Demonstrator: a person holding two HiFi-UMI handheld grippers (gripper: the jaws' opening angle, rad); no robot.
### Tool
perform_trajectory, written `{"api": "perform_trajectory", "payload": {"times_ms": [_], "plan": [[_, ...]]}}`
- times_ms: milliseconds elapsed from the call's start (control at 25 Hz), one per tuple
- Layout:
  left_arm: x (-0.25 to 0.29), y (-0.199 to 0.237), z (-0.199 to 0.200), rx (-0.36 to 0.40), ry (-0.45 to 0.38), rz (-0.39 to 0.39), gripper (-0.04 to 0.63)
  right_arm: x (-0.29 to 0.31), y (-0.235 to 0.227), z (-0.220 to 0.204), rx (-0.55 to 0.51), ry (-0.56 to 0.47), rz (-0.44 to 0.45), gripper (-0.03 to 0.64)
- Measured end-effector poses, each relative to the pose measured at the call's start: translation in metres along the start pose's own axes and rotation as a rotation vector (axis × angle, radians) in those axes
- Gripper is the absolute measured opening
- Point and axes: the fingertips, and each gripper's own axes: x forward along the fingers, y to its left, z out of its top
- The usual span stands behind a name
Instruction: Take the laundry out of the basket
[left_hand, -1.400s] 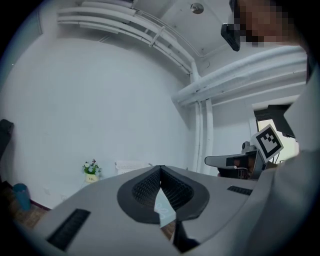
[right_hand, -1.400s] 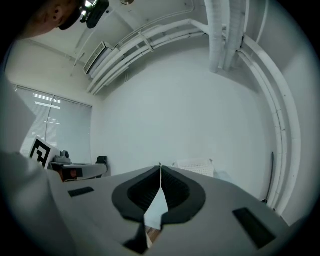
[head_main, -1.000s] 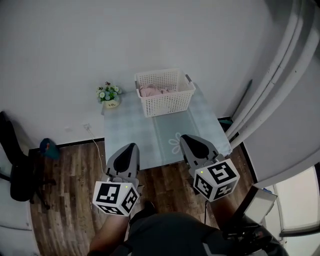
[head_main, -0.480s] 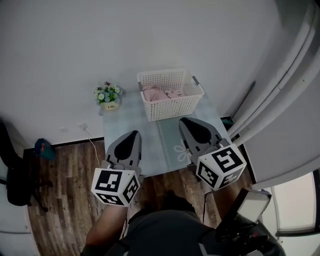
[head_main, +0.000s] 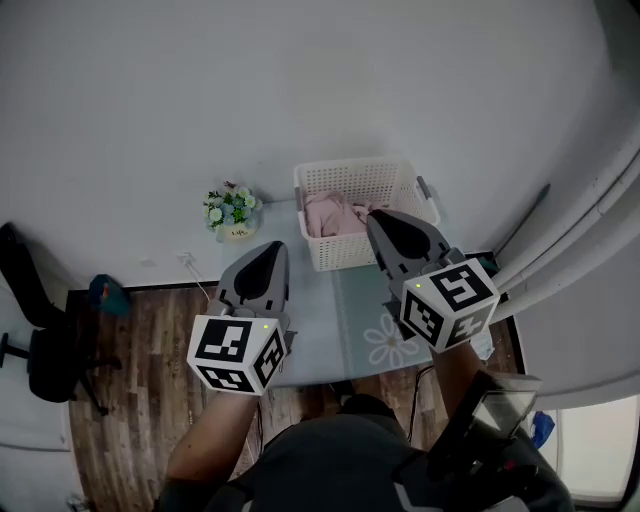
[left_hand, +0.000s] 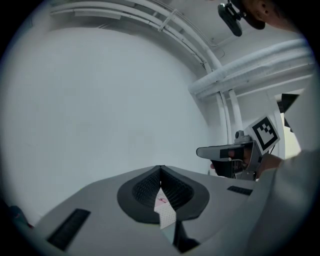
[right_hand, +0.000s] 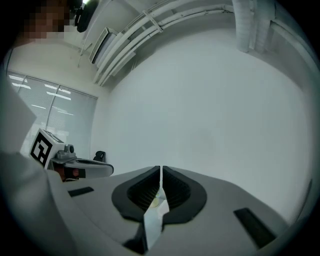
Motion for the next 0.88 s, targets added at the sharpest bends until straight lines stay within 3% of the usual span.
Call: {"api": "perform_trajectory", "payload": {"times_ms": [200, 400, 520, 600, 880], "plan": [[0.064, 0.02, -0.005, 0.018, 0.058, 0.035, 0.008, 0.054, -0.046, -0.002, -0.002, 0.031, 0.041, 0.018], [0.114, 0.04, -0.017, 0.042, 0.129, 0.063, 0.008, 0.109, -0.083, -0.031, 0.021, 0.14, 0.115, 0.029], [0.143, 0.056, -0.03, 0.063, 0.178, 0.081, 0.008, 0.139, -0.098, -0.06, 0.015, 0.24, 0.179, 0.097], [0.158, 0.07, -0.041, 0.017, 0.207, 0.091, 0.008, 0.16, -0.105, -0.082, 0.005, 0.313, 0.216, 0.156], [0.188, 0.107, -0.1, -0.106, 0.313, 0.194, 0.008, 0.213, -0.123, -0.185, 0.014, 0.558, 0.317, 0.227]]}}
